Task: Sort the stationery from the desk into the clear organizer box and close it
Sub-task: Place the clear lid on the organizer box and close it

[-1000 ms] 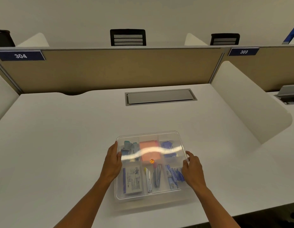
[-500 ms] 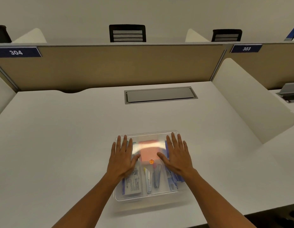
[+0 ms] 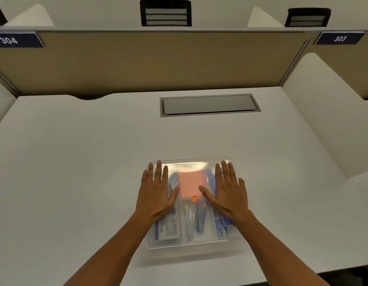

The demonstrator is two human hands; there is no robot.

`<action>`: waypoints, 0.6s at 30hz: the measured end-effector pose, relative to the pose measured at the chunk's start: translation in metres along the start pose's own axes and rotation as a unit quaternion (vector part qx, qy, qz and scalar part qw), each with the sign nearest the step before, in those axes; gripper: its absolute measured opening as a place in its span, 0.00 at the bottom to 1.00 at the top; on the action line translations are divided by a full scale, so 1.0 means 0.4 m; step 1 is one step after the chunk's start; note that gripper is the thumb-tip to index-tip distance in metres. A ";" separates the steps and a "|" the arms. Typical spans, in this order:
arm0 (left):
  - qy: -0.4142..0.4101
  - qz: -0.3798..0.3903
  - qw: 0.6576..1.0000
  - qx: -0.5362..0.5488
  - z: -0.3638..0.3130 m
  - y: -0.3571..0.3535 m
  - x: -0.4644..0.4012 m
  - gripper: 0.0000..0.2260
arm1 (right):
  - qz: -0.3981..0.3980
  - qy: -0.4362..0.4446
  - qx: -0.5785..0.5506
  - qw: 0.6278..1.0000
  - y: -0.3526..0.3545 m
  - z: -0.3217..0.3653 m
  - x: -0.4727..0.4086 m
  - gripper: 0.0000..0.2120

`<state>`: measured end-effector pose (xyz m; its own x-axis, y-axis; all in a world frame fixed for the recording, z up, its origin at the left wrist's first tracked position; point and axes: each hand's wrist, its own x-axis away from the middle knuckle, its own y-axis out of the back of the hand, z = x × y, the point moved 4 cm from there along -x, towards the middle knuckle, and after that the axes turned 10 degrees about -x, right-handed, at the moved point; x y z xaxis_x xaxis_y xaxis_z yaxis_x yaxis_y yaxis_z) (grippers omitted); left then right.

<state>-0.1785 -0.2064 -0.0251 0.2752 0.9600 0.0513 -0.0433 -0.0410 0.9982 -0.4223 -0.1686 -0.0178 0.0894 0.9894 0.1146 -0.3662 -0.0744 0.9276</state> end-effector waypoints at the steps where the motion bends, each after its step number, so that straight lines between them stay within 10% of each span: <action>1: 0.002 0.000 1.000 -0.004 -0.001 0.001 0.001 0.39 | 0.000 0.001 0.001 1.000 0.001 0.001 -0.001 0.50; 18: -0.017 -0.032 0.999 0.037 -0.027 0.074 0.065 0.38 | 0.000 0.094 -0.044 0.995 0.054 -0.024 0.045 0.45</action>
<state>-0.1831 -0.1797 0.0054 0.3081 0.9513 -0.0129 0.0463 -0.0014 0.9989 -0.4375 -0.1513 0.0008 -0.0825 0.9959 0.0379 -0.4458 -0.0709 0.8923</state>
